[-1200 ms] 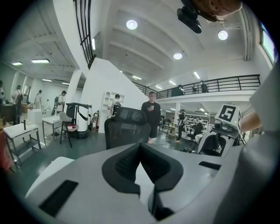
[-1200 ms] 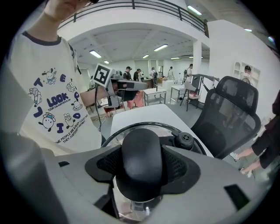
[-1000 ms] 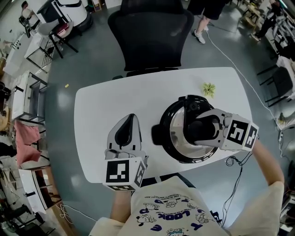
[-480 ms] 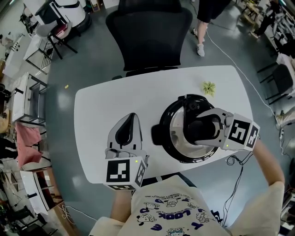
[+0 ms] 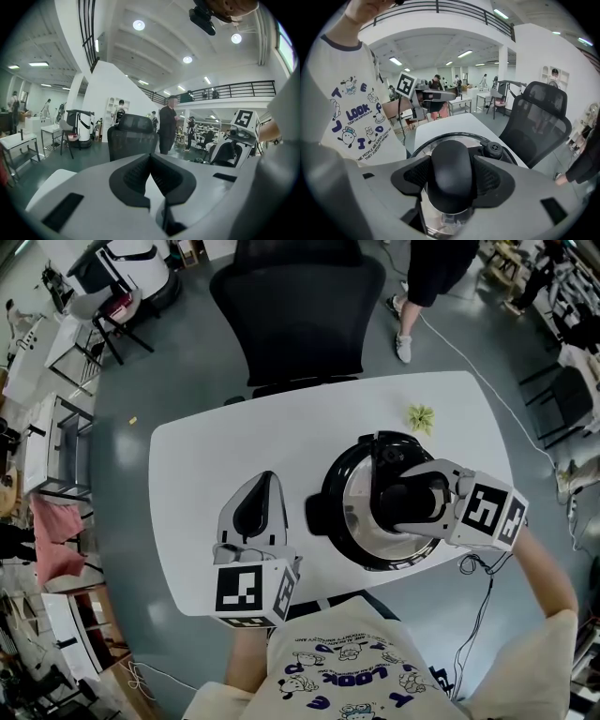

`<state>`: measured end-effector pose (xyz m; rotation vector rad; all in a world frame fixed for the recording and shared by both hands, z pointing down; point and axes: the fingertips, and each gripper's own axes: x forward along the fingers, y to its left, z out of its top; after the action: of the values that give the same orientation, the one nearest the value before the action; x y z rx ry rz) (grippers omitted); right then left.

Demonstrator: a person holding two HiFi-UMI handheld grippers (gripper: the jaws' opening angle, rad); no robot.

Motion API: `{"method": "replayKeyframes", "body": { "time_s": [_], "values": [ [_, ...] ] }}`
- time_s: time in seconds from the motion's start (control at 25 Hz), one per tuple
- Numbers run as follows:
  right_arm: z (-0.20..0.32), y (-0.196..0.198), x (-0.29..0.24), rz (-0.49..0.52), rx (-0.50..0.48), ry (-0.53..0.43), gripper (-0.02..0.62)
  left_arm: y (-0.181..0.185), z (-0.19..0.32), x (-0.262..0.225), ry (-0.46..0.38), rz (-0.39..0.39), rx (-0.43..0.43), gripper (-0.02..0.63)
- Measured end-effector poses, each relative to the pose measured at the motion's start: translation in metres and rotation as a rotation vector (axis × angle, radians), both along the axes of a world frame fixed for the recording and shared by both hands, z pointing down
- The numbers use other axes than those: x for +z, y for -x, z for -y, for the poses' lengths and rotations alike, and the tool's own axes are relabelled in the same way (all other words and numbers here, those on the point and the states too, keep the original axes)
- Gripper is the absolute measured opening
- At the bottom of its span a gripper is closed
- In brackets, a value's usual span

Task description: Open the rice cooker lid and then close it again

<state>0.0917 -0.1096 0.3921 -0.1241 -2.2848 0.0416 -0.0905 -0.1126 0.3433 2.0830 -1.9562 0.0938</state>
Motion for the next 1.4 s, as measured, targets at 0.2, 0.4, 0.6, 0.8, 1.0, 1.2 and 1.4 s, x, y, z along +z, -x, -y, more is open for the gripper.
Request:
{"method": "replayKeyframes", "body": {
  "time_s": [0.2, 0.4, 0.6, 0.8, 1.0, 1.2, 1.4],
  "values": [
    [0.003, -0.001, 0.003, 0.002, 0.032, 0.009, 0.293, 0.002, 0.000, 0.001, 0.002, 0.000, -0.005, 0.014],
    [0.004, -0.001, 0.003, -0.017, 0.059, 0.011, 0.293, 0.001, 0.001, 0.004, 0.004, -0.002, -0.002, 0.014],
    [0.004, 0.001, 0.001, -0.007, 0.116, 0.017, 0.293, 0.001, 0.002, 0.003, 0.006, -0.007, 0.003, 0.014],
    [0.005, 0.003, 0.001, -0.003, 0.122, 0.008, 0.293, -0.001, 0.006, 0.005, 0.007, -0.006, 0.015, 0.014],
    [0.005, 0.003, 0.000, 0.020, 0.135, -0.009, 0.296, -0.002, 0.010, 0.003, 0.004, -0.008, 0.024, 0.014],
    [0.002, 0.002, 0.007, -0.026, 0.129, -0.100, 0.321, -0.002, 0.011, 0.003, 0.003, -0.010, 0.030, 0.014],
    [0.004, 0.001, 0.009, -0.025, 0.136, -0.104, 0.299, 0.000, 0.012, 0.005, 0.002, -0.011, 0.028, 0.014]
  ]
}}
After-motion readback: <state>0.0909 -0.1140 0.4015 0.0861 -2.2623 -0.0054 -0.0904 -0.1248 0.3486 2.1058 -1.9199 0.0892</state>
